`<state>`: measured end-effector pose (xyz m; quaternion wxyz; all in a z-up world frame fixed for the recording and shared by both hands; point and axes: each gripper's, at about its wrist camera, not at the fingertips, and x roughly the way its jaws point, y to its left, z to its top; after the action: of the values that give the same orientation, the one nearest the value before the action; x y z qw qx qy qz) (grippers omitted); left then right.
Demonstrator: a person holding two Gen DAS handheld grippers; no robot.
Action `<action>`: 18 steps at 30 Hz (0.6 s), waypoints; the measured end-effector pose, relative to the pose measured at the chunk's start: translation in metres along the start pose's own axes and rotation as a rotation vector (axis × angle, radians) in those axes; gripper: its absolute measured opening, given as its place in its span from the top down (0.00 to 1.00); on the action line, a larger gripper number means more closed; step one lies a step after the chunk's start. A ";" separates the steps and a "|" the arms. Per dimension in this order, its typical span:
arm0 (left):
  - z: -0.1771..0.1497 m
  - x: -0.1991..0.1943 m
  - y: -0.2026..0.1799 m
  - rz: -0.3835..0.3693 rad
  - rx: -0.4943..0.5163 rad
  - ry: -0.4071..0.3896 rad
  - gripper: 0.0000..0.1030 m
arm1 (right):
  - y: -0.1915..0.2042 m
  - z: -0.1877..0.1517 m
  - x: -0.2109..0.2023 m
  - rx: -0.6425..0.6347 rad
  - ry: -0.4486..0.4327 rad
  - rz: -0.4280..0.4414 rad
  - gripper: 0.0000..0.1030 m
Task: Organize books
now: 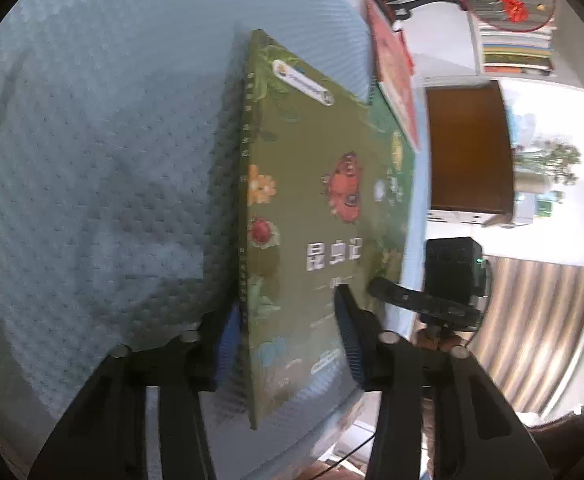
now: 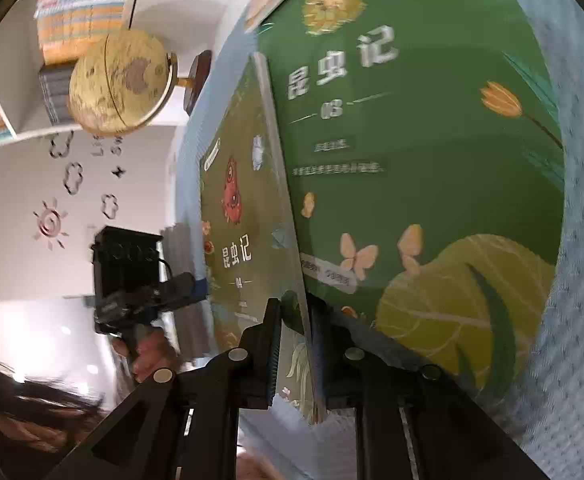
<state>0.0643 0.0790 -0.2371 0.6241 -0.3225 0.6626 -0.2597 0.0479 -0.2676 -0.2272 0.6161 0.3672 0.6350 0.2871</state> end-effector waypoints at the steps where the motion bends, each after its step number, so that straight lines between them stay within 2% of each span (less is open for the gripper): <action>1: 0.001 0.002 -0.001 0.040 -0.003 0.007 0.79 | 0.001 0.001 0.001 -0.002 0.001 0.001 0.88; 3: 0.003 0.002 0.004 0.055 -0.037 0.018 0.85 | 0.003 -0.001 -0.001 -0.018 0.002 -0.011 0.88; 6: 0.006 0.002 0.009 0.024 -0.065 0.025 0.85 | 0.005 0.001 0.001 -0.020 0.006 -0.005 0.89; 11: 0.001 0.001 0.004 0.057 -0.056 0.010 0.85 | 0.007 0.002 0.001 -0.033 0.005 -0.024 0.89; 13: 0.000 0.001 -0.001 0.102 -0.063 0.005 0.85 | 0.008 -0.002 -0.002 -0.047 -0.005 -0.053 0.88; 15: -0.002 0.001 -0.010 0.164 -0.041 -0.004 0.85 | 0.020 -0.005 -0.002 -0.097 -0.019 -0.119 0.88; 18: -0.008 -0.003 -0.030 0.283 0.053 -0.053 0.85 | 0.041 -0.012 -0.002 -0.170 -0.031 -0.168 0.91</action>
<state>0.0592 0.0607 -0.2118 0.6801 -0.2160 0.6777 -0.1777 0.0409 -0.2447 -0.1913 0.6768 0.2633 0.6271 0.2816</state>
